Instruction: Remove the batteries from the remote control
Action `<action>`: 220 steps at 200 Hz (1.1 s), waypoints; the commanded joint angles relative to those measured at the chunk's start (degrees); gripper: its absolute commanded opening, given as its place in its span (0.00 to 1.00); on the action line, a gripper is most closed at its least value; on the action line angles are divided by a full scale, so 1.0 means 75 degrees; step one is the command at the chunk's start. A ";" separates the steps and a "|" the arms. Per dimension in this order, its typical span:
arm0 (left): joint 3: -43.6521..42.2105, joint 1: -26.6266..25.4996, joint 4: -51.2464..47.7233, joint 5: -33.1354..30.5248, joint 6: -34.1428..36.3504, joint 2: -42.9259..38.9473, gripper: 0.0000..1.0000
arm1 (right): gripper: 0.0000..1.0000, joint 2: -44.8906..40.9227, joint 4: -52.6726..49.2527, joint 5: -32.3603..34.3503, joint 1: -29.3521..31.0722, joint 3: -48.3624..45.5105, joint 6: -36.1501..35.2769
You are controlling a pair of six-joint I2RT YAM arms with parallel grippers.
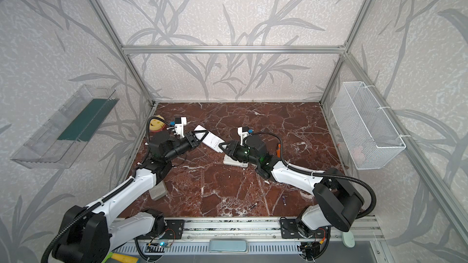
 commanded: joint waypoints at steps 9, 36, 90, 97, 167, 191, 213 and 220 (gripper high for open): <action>-0.0009 -0.0037 0.0576 0.0085 -0.0042 -0.0177 0.00 | 0.40 -0.0332 -0.0584 0.0101 0.0030 -0.0056 -0.0303; -0.0019 -0.0028 0.0578 0.0082 -0.0042 -0.0159 0.00 | 0.30 -0.0393 -0.0612 0.0071 0.0033 -0.0016 -0.0340; -0.0101 -0.0028 0.0613 0.0063 -0.0030 -0.0136 0.00 | 0.16 -0.0653 -0.0820 0.0125 0.0039 0.0025 -0.0433; -0.0101 -0.0034 0.0632 0.0063 -0.0042 -0.0123 0.00 | 0.14 -0.0681 -0.0828 0.0136 0.0030 0.0030 -0.0445; -0.0076 -0.0028 0.0742 0.0102 -0.0091 0.0012 0.00 | 0.03 -0.0537 0.0056 0.0080 0.0031 -0.0069 -0.0241; -0.0112 -0.0029 0.0744 0.0108 -0.0079 0.0075 0.00 | 0.02 -0.0581 0.0143 0.0087 0.0027 -0.0020 -0.0311; -0.0179 -0.0016 0.0742 0.0111 -0.0089 0.0133 0.00 | 0.02 -0.0735 -0.0124 0.0126 -0.0008 0.0092 -0.0517; -0.0203 -0.0018 0.0743 0.0098 -0.0094 0.0154 0.00 | 0.02 -0.0785 -0.0276 0.0136 -0.0020 0.0130 -0.0611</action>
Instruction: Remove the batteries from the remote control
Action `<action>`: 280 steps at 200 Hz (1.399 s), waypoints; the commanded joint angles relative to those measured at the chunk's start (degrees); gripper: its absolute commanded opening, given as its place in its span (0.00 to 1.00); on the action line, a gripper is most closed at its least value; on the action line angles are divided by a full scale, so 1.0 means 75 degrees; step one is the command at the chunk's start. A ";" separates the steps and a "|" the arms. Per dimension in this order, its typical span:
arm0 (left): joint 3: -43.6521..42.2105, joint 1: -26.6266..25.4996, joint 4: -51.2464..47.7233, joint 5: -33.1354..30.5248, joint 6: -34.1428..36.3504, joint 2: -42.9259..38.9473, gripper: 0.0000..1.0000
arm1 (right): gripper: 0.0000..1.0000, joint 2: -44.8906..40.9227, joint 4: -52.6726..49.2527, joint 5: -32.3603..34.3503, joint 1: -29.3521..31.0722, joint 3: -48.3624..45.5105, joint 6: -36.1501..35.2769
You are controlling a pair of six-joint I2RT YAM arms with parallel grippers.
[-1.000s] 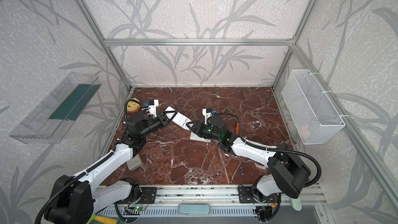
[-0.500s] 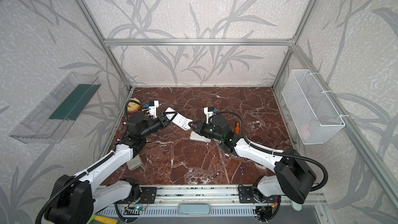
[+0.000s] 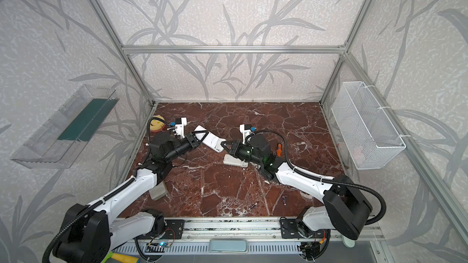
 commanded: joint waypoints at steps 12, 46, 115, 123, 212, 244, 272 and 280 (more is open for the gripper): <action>-0.0121 -0.0022 0.0492 0.0122 -0.0115 0.0092 0.00 | 0.02 -0.0275 -0.0371 0.0037 -0.0032 0.0175 -0.0454; -0.0252 -0.0015 0.0513 0.0099 -0.0128 0.0294 0.00 | 0.02 -0.0549 -0.0716 0.0039 -0.0214 0.0110 -0.0659; -0.1007 -0.0362 0.0392 0.0123 -0.0046 0.0801 0.00 | 0.01 -0.0811 -0.3452 0.0170 -0.1588 0.0388 -0.2894; -0.1170 -0.0578 0.0563 0.0048 -0.0105 0.0924 0.00 | 0.01 -0.0721 -0.3768 0.0241 -0.1794 0.0463 -0.3321; -0.1621 -0.3171 0.4375 -0.1862 -0.1787 0.4263 0.00 | 0.03 0.1833 -0.6708 0.2573 -0.2374 0.2503 -0.6812; -0.1971 -0.3282 0.6830 -0.2309 -0.2844 0.6082 0.00 | 0.04 0.2890 -0.7597 0.2943 -0.2359 0.3296 -0.7267; -0.2055 -0.3303 0.6843 -0.2415 -0.2834 0.6303 0.01 | 0.05 0.3367 -0.7773 0.3035 -0.2282 0.3486 -0.7372; -0.2125 -0.3304 0.6843 -0.2486 -0.2794 0.6259 0.02 | 0.07 0.3445 -0.7779 0.3060 -0.2247 0.3501 -0.7378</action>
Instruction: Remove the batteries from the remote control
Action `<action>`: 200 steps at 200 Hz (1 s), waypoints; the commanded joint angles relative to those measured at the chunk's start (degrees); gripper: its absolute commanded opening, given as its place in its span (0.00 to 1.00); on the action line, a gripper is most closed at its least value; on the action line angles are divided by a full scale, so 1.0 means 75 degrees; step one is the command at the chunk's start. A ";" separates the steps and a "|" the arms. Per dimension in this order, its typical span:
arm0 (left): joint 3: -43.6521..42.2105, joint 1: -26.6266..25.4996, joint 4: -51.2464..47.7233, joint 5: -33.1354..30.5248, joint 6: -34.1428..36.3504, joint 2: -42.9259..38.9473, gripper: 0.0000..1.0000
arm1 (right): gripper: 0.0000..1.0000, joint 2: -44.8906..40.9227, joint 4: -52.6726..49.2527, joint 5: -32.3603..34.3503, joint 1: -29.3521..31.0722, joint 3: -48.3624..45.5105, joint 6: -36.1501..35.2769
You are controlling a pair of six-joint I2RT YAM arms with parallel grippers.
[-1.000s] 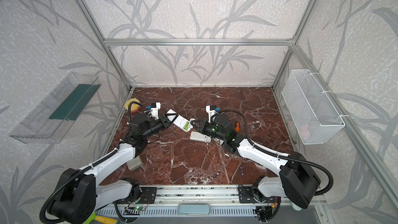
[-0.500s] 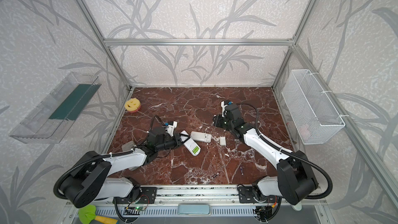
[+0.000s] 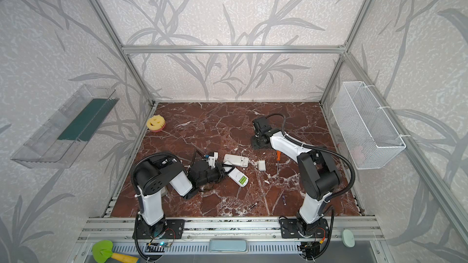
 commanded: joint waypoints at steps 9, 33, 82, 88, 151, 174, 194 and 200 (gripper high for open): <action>-0.0336 -0.0031 0.0496 -0.0633 -0.0103 0.0082 0.03 | 0.11 0.0320 -0.0687 0.0328 0.0124 0.0204 -0.0337; -0.0296 -0.0032 0.0433 -0.0560 -0.0108 0.0166 0.06 | 0.26 0.0515 -0.0762 0.0340 0.0178 0.0265 -0.0296; -0.0443 -0.0022 0.0271 -0.0725 0.0005 0.0088 0.16 | 0.42 0.0351 -0.0968 0.0293 0.0243 0.0369 -0.0249; -0.0463 -0.0026 0.0123 -0.0764 0.0057 0.0000 0.18 | 0.43 0.0258 -0.0986 0.0284 0.0236 0.0381 -0.0243; -0.0617 -0.0007 -0.1463 -0.1132 0.0629 -0.1090 0.41 | 0.52 -0.0484 -0.1139 0.0556 -0.0181 0.0250 0.0001; -0.0709 0.0007 -0.1496 -0.1209 0.0665 -0.1257 0.44 | 0.57 -0.0533 -0.1121 0.0435 -0.0654 -0.0084 0.0200; -0.0793 0.0033 -0.1686 -0.1288 0.0717 -0.1478 0.48 | 0.60 -0.0781 -0.1131 0.0332 -0.1081 -0.0393 0.0312; -0.0813 0.0037 -0.1799 -0.1308 0.0771 -0.1591 0.49 | 0.60 -0.0795 -0.1144 0.0308 -0.1182 -0.0466 0.0336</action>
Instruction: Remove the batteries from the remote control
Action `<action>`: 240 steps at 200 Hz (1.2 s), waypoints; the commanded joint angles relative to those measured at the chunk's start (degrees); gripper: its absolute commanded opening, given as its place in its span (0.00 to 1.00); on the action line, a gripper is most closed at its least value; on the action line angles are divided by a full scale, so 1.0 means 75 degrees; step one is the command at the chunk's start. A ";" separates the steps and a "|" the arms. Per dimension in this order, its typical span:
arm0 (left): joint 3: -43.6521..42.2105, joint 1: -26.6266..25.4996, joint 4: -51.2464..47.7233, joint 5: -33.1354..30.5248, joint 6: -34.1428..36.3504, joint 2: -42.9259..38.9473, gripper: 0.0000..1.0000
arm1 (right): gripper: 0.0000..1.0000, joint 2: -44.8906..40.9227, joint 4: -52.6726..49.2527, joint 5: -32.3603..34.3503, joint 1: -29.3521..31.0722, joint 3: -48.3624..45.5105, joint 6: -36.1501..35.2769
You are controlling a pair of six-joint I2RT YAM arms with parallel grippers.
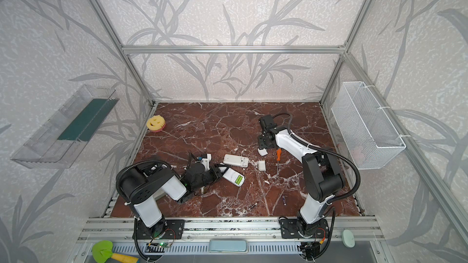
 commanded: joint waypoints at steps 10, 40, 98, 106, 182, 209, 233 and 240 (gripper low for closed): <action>-0.0205 0.0039 -0.0901 -0.0354 0.0337 -0.0557 0.50 | 0.61 -0.0318 -0.0269 -0.0111 -0.0597 -0.0484 0.0270; -0.0178 0.0159 -0.2293 -0.0622 0.0888 -0.1490 0.51 | 0.61 -0.0253 -0.0295 -0.0137 -0.0974 -0.0622 0.0258; 0.0026 0.0980 -0.5152 -0.0801 0.2369 -0.3668 0.52 | 0.60 0.0602 -0.0247 -0.0290 -0.1249 -0.0433 0.0249; 0.0193 0.1016 -0.5850 -0.0915 0.2685 -0.4112 0.53 | 0.58 0.0733 -0.0262 -0.0341 -0.1249 -0.0378 0.0257; 0.1589 0.0967 -0.9073 -0.1150 0.5092 -0.6503 0.54 | 0.10 -0.0001 -0.0101 -0.0410 -0.1244 -0.0588 0.0509; 0.2311 0.0367 -0.9234 -0.1122 0.5875 -0.6436 0.52 | 0.05 -0.1627 0.0393 -0.0689 -0.1229 -0.1033 0.0642; 0.2978 -0.0347 -0.8919 -0.1110 0.6486 -0.6050 0.50 | 0.02 -0.3288 0.1157 -0.0769 -0.0851 -0.1649 0.1079; 0.3133 -0.0626 -0.8737 -0.1248 0.6616 -0.5890 0.50 | 0.01 -0.3726 0.1324 -0.0584 -0.0650 -0.1800 0.1230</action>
